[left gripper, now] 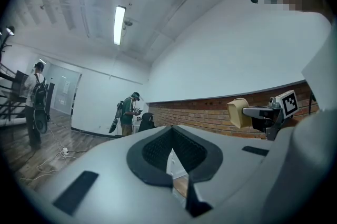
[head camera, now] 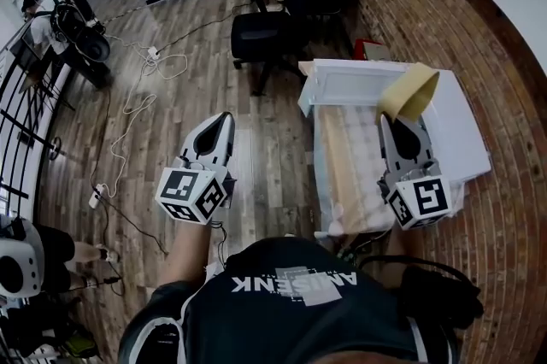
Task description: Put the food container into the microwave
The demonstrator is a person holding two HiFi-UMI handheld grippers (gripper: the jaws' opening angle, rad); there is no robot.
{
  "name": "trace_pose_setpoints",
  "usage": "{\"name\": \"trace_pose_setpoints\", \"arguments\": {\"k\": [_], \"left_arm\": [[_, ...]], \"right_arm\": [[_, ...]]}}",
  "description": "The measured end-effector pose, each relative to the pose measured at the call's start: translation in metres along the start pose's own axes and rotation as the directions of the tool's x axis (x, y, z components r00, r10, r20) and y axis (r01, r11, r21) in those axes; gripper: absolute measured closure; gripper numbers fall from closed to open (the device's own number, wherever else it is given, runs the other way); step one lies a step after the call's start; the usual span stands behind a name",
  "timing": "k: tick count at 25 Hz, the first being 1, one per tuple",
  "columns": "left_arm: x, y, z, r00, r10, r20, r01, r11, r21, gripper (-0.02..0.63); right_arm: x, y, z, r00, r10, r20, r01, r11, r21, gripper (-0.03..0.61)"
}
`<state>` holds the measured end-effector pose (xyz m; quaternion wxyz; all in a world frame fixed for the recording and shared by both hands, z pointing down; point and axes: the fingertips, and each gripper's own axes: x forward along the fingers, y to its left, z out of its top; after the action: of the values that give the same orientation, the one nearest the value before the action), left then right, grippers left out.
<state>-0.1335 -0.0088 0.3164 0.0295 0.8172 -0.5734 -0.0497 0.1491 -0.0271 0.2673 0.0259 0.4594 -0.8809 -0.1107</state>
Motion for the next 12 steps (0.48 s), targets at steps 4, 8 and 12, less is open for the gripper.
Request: {"name": "trace_pose_setpoints", "arguments": {"k": [4,8,12], "left_arm": [[0.026,-0.007,-0.002,1.0,0.006,-0.006,-0.006,1.0,0.008,0.601],[0.047,-0.014,-0.007,1.0,-0.011,-0.028,0.012,1.0,0.024,0.601],[0.071,-0.018,-0.007,0.998,-0.064,-0.024,0.064,0.998,0.027,0.601]], "right_arm": [[0.007,-0.022,-0.007,1.0,0.009,-0.003,-0.009,1.0,-0.002,0.534],[0.013,-0.037,-0.017,1.0,-0.003,-0.01,0.003,1.0,0.011,0.534],[0.019,-0.046,-0.02,0.999,-0.03,-0.019,0.031,1.0,0.007,0.534]]}}
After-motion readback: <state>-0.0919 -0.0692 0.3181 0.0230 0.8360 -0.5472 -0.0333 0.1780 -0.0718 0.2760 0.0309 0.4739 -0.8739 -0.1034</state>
